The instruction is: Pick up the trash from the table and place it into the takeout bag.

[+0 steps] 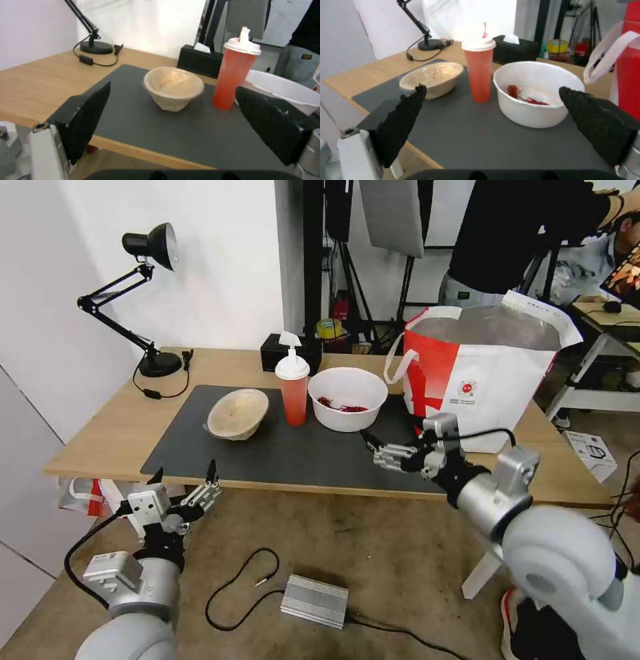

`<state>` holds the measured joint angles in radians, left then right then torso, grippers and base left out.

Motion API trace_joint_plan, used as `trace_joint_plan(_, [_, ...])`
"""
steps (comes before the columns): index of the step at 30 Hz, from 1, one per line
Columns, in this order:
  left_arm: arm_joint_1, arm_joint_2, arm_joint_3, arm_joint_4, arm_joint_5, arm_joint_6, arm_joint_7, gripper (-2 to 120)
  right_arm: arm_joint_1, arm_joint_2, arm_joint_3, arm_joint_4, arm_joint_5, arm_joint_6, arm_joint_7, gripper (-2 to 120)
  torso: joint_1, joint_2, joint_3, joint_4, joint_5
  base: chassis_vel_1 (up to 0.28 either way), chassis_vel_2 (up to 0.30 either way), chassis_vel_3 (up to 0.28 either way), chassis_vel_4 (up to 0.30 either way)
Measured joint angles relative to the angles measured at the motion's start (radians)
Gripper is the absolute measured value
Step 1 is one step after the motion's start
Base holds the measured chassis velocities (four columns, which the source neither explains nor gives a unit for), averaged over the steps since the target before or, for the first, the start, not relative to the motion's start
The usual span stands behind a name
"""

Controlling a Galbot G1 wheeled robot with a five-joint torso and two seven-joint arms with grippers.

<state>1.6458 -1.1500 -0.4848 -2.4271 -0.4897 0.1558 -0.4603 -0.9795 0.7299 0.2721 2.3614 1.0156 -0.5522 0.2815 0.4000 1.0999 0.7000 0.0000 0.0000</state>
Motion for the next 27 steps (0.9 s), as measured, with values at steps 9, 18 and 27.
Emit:
trace_joint_plan(9, [-0.002,-0.001,0.008,0.002,0.0,-0.002,0.001,100,0.105,-0.015,-0.015,-0.037,0.118,-0.086,-0.009,100,0.0,0.0,0.0,-0.0001,0.0,0.0,0.0,0.0,0.0])
trace_joint_plan(18, [0.002,-0.005,0.009,0.0,0.001,-0.003,0.002,100,0.207,-0.013,-0.058,-0.086,0.183,-0.151,-0.032,100,0.0,0.0,0.0,-0.0001,0.0,0.0,0.0,0.0,0.0])
trace_joint_plan(27, [0.005,0.001,0.003,-0.01,0.0,-0.004,0.003,100,0.289,-0.02,-0.1,-0.116,0.207,-0.172,-0.061,100,0.0,0.0,0.0,-0.0002,0.0,0.0,0.0,0.0,0.0])
